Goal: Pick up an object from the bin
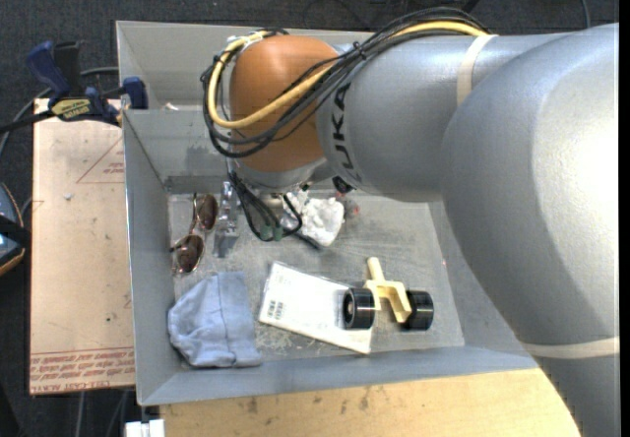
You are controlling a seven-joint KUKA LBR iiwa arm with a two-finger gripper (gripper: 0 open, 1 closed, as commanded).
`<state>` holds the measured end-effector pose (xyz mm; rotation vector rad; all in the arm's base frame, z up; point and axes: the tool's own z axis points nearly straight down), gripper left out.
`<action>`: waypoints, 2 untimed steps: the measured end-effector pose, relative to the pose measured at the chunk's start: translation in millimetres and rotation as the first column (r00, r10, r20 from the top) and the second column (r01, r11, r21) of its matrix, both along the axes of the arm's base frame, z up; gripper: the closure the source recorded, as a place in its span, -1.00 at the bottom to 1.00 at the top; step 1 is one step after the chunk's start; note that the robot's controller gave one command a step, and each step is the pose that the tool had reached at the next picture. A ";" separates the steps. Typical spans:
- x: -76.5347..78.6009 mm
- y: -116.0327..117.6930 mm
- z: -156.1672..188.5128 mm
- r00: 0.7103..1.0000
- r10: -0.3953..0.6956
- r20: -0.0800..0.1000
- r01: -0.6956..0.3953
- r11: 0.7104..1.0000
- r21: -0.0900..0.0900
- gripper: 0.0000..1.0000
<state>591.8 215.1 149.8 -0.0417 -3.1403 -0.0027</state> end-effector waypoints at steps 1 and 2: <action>-11.1 4.5 -1.1 1.000 0.022 0.003 -0.022 1.000 -0.001 1.00; -26.7 36.2 -11.0 1.000 0.031 0.001 -0.031 1.000 0.000 -1.00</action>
Offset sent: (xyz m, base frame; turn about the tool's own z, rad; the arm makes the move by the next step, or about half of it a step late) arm -0.0267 0.0352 -0.0107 -0.0299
